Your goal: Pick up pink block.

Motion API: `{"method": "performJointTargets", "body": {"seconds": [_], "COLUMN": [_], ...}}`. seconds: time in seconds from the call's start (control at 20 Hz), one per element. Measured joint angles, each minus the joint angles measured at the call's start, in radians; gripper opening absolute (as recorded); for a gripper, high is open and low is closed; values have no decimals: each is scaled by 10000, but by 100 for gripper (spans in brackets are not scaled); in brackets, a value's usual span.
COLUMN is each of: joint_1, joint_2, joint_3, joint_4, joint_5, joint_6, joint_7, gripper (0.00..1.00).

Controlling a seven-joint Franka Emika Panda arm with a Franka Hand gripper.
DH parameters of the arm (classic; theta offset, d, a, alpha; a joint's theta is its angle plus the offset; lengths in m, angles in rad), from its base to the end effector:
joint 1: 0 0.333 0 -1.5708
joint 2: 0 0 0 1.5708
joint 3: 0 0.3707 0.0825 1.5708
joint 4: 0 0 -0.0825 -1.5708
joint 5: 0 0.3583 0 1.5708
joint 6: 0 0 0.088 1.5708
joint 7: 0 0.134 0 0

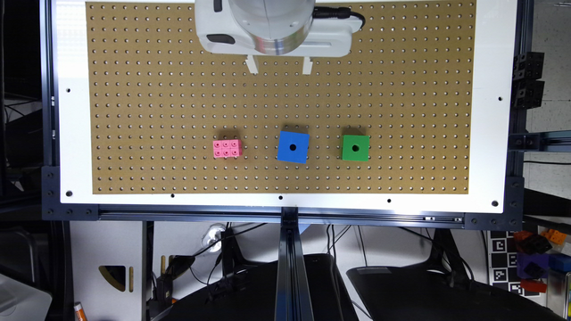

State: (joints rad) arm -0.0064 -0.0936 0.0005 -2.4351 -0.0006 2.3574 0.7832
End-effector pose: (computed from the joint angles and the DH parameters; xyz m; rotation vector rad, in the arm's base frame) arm 0.4521 -0.0027 0.3868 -2.8952 1.2048 -0.0233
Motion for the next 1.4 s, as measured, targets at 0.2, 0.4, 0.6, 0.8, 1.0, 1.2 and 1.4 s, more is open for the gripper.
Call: {"method": "performJointTargets", "body": {"seconds": [0.2,0.4,0.6,0.8,1.0,1.2,1.4], "joint_1": [-255,-1217,-1482,-1870,-2074,-2239,-2357], "joint_2": [0,54,432,1249,2100,2573,2787], "joint_3": [-8,-22,-21,-26,-26,-26,-25], "joint_4": [10,196,619,1529,2417,2990,3293], "joint_5": [-68,-86,-86,-97,-97,-97,-97], "joint_6": [1,2,10,10,9,-4,-12], "joint_7": [-165,-1079,-1327,-1683,-1870,-2017,-2140], "gripper": [100,100,100,100,100,100,100]}}
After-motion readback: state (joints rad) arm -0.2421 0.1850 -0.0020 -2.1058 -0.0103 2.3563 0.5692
